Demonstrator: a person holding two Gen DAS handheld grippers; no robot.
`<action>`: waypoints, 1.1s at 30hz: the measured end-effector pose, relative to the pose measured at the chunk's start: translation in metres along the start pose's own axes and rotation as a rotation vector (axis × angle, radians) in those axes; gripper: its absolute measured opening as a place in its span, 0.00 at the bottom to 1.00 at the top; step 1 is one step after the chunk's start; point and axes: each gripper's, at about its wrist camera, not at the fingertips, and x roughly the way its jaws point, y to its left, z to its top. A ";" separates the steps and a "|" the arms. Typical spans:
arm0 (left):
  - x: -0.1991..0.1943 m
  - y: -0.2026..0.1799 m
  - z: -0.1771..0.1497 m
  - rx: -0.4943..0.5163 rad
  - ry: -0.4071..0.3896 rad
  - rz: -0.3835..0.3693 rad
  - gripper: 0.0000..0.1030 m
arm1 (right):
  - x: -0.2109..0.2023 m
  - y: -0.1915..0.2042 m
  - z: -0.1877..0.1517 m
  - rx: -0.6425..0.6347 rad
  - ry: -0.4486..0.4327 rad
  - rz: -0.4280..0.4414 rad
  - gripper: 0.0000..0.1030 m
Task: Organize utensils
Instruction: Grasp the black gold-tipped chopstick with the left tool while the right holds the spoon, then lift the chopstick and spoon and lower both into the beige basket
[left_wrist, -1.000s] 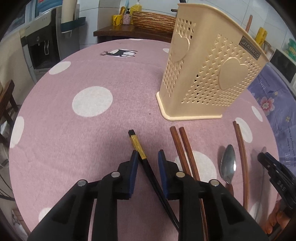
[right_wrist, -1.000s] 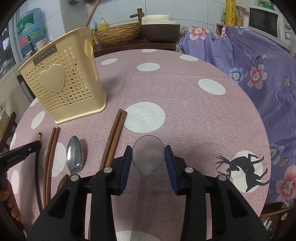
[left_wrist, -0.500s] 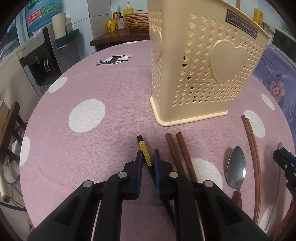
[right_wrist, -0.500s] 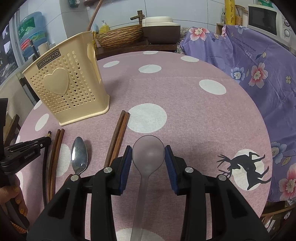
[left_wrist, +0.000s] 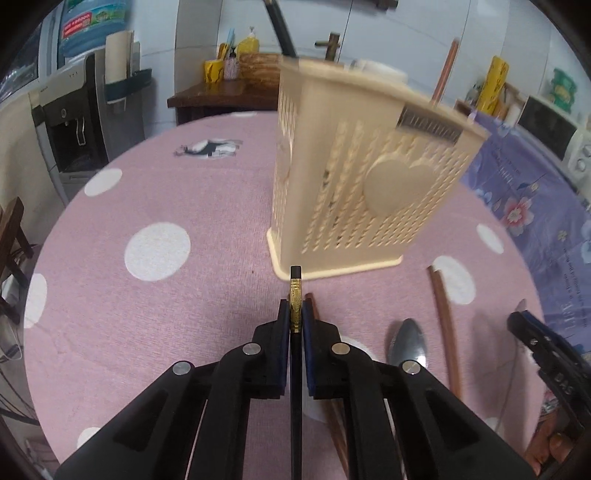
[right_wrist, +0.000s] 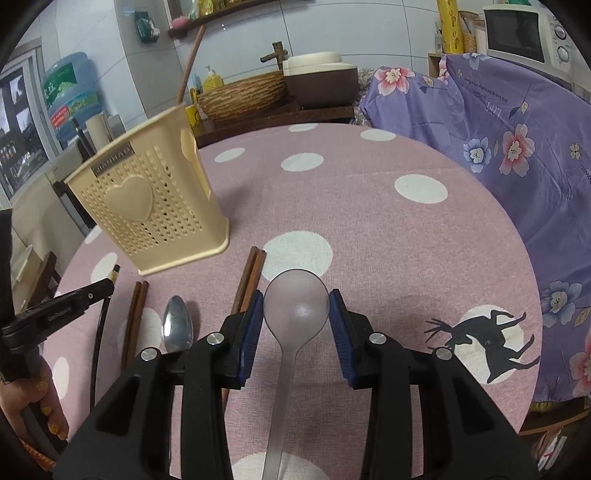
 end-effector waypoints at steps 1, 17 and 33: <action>-0.010 0.001 0.002 -0.003 -0.021 -0.012 0.08 | -0.004 0.000 0.002 0.001 -0.009 0.009 0.36; -0.126 0.016 0.006 0.001 -0.258 -0.133 0.08 | -0.065 0.008 0.023 -0.040 -0.089 0.130 0.36; -0.156 0.021 0.022 0.030 -0.326 -0.187 0.08 | -0.077 0.033 0.046 -0.116 -0.111 0.203 0.36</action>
